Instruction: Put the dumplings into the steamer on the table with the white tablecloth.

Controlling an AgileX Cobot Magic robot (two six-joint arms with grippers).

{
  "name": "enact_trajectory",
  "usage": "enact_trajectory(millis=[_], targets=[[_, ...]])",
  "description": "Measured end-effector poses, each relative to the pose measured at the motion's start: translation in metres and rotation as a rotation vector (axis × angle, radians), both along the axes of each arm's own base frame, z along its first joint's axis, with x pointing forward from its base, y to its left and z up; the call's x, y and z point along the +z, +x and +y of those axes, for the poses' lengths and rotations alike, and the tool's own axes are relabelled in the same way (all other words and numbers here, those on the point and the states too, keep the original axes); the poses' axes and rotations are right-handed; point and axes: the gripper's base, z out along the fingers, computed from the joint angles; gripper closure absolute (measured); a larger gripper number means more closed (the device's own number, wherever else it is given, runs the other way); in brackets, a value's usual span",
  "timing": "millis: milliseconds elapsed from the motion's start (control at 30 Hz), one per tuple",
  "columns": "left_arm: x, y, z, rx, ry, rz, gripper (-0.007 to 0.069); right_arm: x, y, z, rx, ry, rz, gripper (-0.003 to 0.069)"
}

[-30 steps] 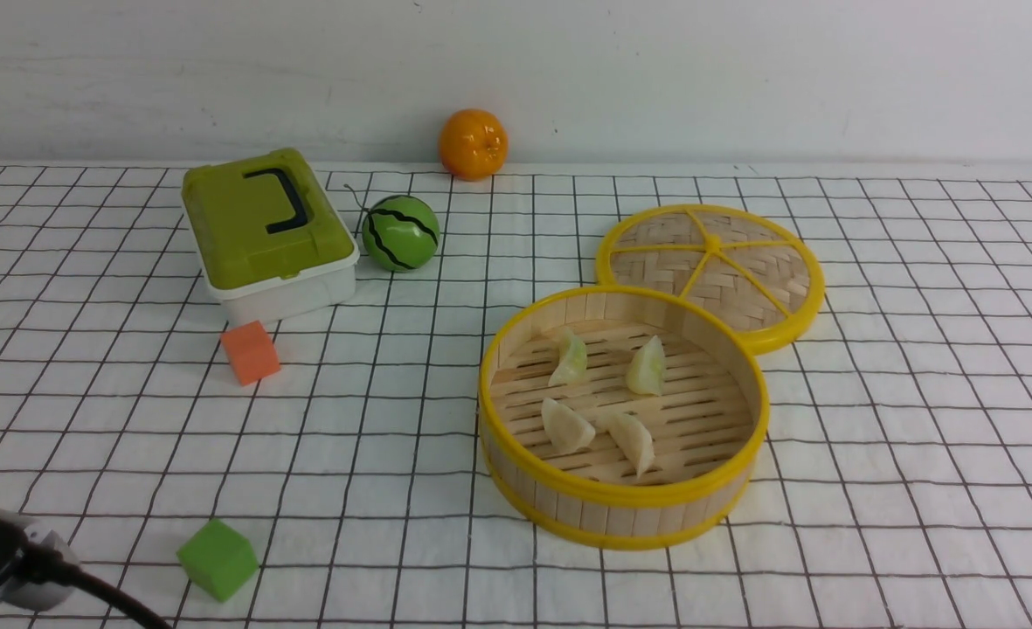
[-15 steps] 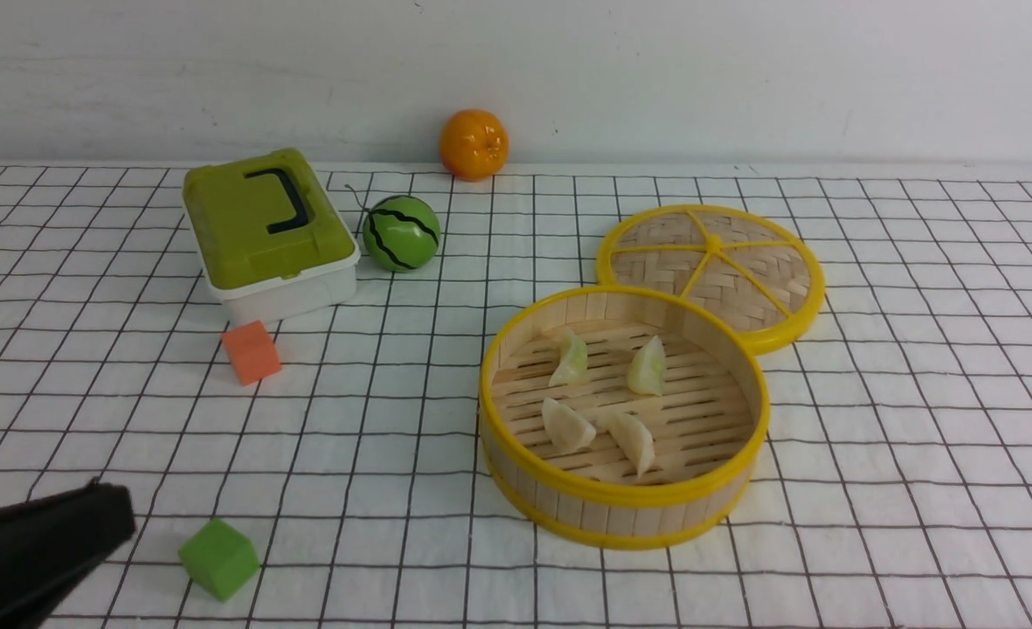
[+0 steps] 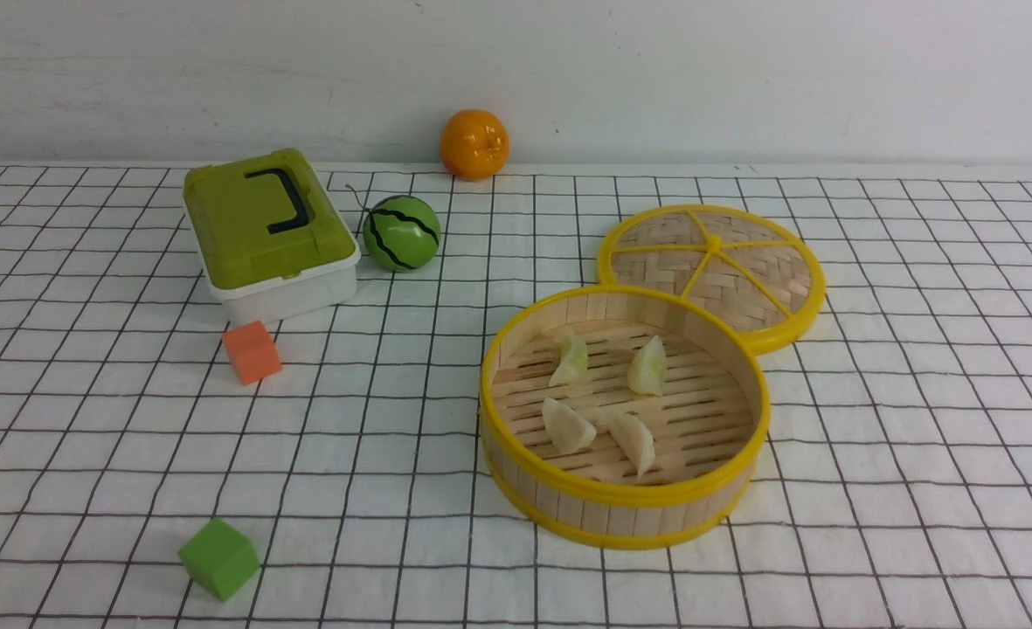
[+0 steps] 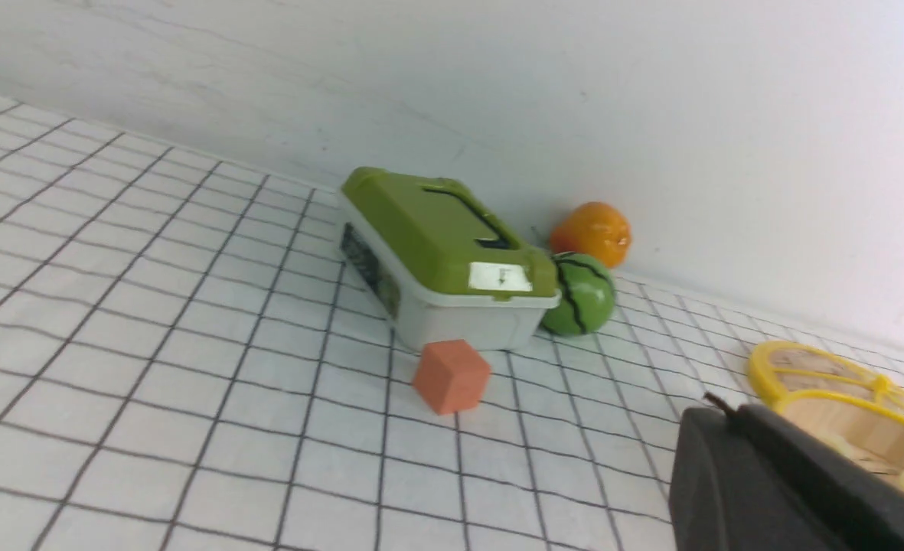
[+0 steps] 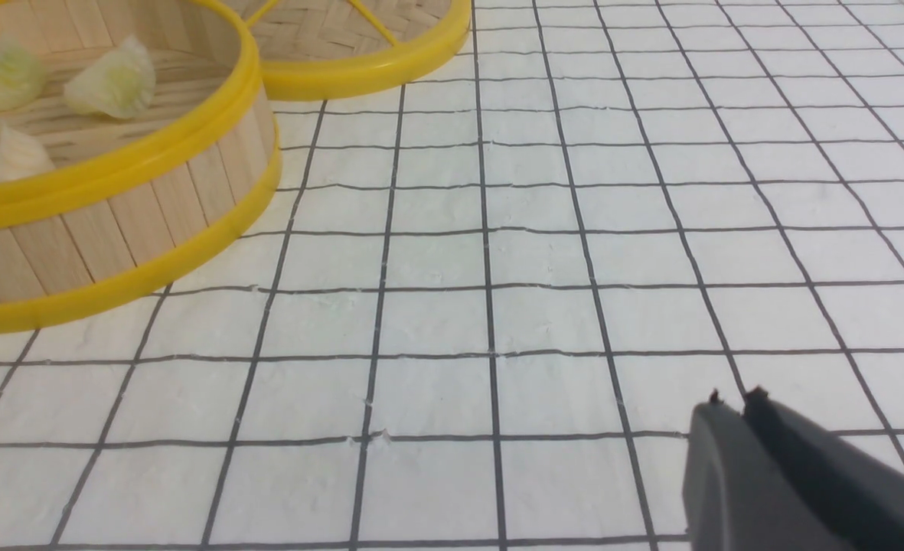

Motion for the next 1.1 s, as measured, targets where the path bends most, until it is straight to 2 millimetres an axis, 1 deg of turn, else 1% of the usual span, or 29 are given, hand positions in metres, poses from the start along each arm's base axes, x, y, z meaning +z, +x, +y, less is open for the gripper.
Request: enact_trajectory(millis=[67,100,167,200,267,367,567,900,1100], targets=[[-0.006,0.0,0.001,0.014,0.005,0.006,0.0637,0.0,0.0,0.0,0.0,-0.001,0.0,0.0627],[-0.013,-0.001,0.001,0.021,0.016,0.009,0.0637,0.0,0.0,0.0,0.0,-0.001,0.0,0.0623],[-0.019,-0.001,0.001,0.023,0.026,0.016,0.0637,0.0,0.0,0.0,0.0,-0.001,0.0,0.0621],[-0.025,-0.002,0.002,0.024,0.038,0.022,0.0637,0.0,0.0,0.0,0.0,-0.002,0.0,0.0618],[-0.028,-0.002,0.002,0.024,0.043,0.028,0.0637,0.0,0.0,0.0,0.0,-0.002,0.0,0.0617],[-0.033,-0.002,0.001,0.021,0.063,0.088,0.0637,0.0,0.0,0.0,0.0,-0.002,0.0,0.061],[-0.05,-0.005,0.001,0.01,0.087,0.265,0.0637,0.0,0.0,0.0,-0.001,-0.003,0.001,0.06],[-0.052,-0.006,0.001,0.006,0.11,0.29,0.0637,0.0,0.0,0.0,-0.001,-0.003,0.001,0.0583],[-0.052,-0.006,0.005,0.062,0.116,0.293,0.0637,0.0,0.0,0.0,-0.002,-0.003,0.001,0.0573]])
